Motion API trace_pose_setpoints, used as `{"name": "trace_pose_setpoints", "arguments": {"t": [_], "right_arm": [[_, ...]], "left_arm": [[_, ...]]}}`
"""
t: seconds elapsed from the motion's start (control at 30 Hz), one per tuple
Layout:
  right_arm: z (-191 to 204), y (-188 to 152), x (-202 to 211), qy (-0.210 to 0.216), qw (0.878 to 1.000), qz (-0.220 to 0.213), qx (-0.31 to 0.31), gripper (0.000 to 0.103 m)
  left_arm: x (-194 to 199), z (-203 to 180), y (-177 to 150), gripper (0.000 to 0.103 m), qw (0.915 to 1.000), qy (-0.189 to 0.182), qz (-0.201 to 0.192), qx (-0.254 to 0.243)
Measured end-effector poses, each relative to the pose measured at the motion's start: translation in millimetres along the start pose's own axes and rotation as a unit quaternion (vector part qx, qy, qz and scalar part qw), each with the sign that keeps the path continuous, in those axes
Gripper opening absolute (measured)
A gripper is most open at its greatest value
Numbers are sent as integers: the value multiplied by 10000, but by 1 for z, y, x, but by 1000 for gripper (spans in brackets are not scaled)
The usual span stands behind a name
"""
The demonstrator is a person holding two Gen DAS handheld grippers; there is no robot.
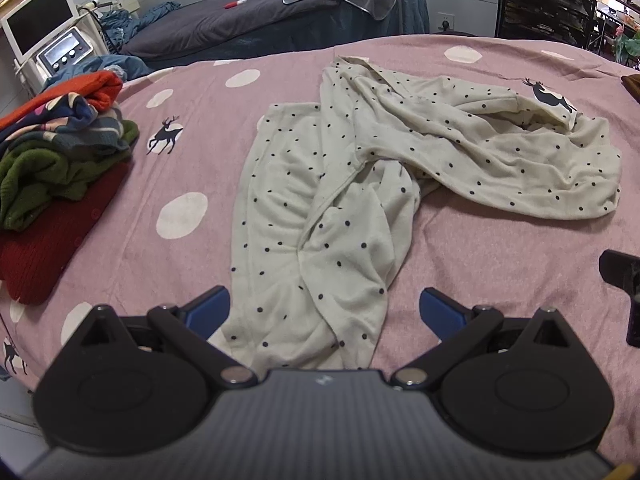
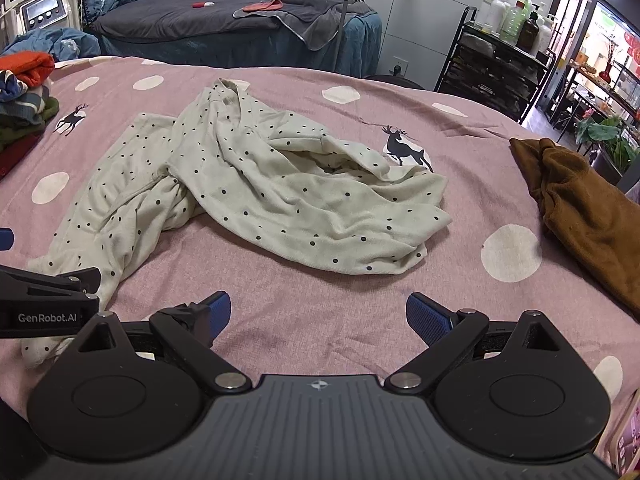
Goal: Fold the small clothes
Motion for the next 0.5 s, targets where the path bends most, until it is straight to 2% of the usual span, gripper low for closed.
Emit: {"name": "trace_pose_setpoints", "arguments": {"t": [0.33, 0.5], "right_arm": [[0, 3, -6, 60, 9999, -122, -21, 103], [7, 7, -9, 423, 9986, -303, 77, 103]], "left_arm": [[-11, 4, 1, 103, 10000, -14, 0, -57], [-21, 19, 1, 103, 9998, -8, -38, -186]]}}
Point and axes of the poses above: each gripper's, at about its wrist camera, not at the fingertips, and x roughly against the way its jaws point, z to its left, y to its top, the point moved 10 cm from there along -x, roughly the way its jaws point, and after that the axes turned 2 degrees about -y, right-handed, at the moved point
